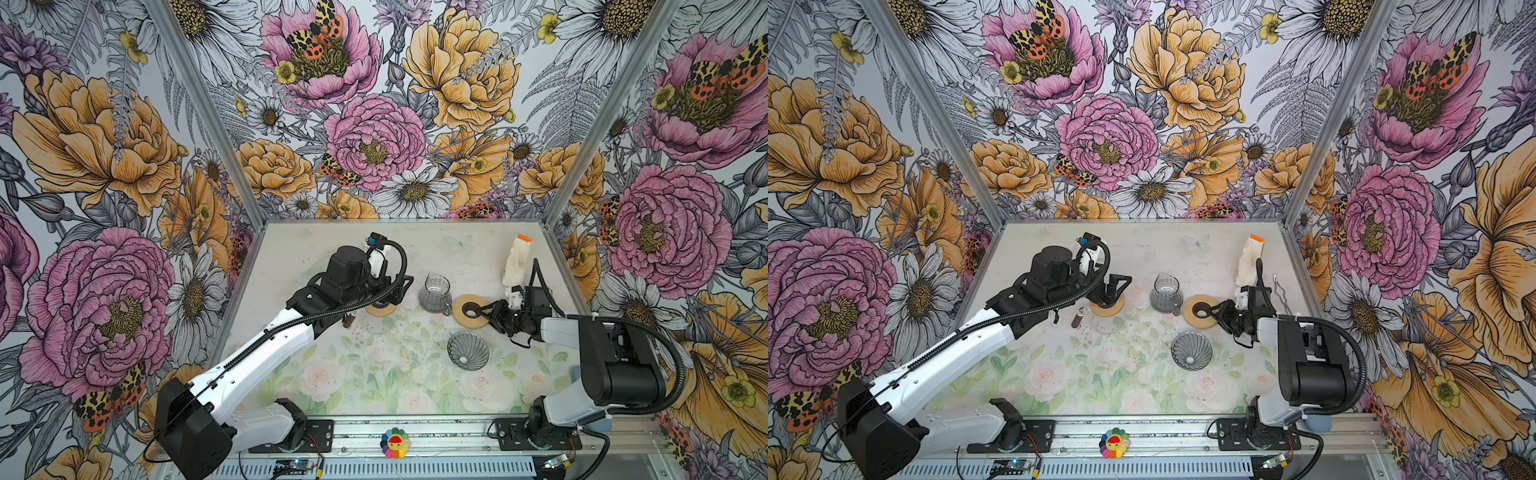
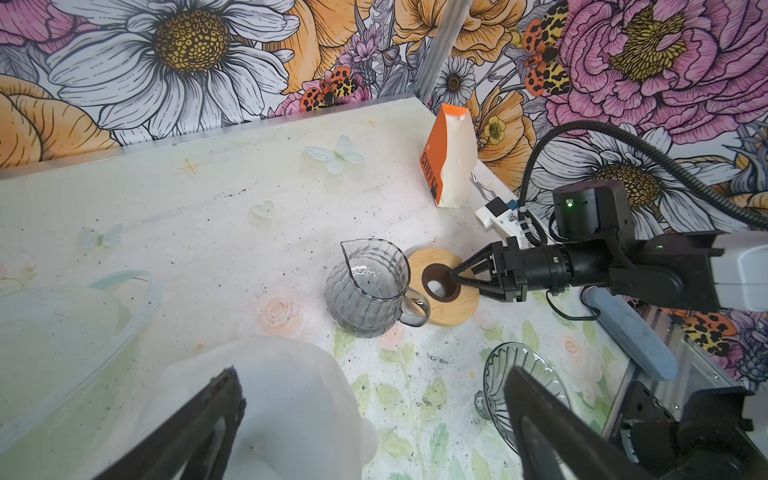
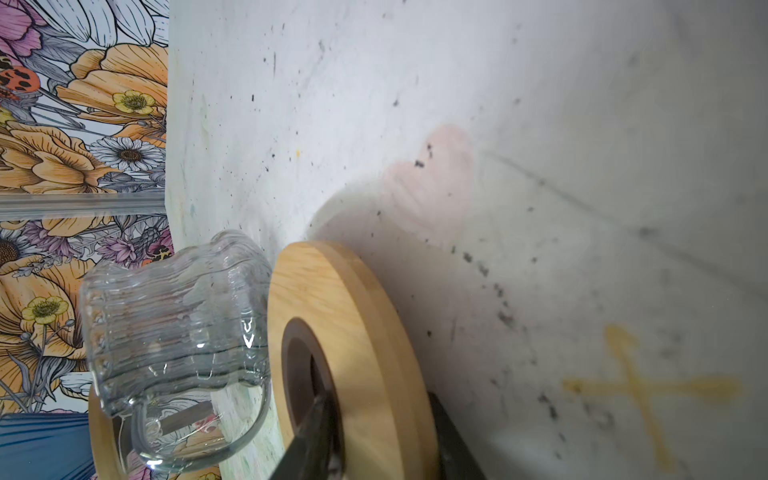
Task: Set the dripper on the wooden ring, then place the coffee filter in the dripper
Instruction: 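Lift the wooden ring with the right gripper toward the pitcher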
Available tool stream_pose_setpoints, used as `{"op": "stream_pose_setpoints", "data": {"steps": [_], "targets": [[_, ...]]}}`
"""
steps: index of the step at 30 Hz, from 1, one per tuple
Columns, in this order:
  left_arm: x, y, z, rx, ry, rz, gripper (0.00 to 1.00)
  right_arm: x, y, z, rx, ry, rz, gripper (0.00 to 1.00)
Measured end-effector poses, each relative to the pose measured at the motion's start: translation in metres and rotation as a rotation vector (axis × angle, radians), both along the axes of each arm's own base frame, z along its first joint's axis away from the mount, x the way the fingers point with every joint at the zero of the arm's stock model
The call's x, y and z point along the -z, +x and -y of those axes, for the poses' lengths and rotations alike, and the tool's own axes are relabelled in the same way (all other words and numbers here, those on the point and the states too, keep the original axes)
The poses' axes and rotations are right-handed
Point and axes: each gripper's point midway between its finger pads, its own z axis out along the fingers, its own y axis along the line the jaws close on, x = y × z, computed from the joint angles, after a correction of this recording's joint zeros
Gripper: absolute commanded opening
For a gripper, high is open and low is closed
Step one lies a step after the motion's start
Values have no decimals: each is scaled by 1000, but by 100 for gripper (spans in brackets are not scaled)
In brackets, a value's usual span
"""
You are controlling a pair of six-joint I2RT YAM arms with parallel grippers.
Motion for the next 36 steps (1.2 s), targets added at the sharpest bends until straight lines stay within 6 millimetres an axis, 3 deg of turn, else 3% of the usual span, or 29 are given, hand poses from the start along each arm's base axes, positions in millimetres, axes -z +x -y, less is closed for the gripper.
{"op": "stream_pose_setpoints", "data": {"steps": [15,19,24,28,36], "targets": [[2,1,1,0,4,-5,99,-34,17,1,-13,-3,92,12],[2,1,1,0,4,-5,99,-45,16,9,14,-26,112,0],[2,1,1,0,4,-5,99,-59,13,13,27,-46,138,0],[-2,1,0,3,9,4,99,-81,15,12,18,-49,193,0],[-24,8,-12,-25,-8,57,99,-146,33,1,-37,-20,349,0]]}}
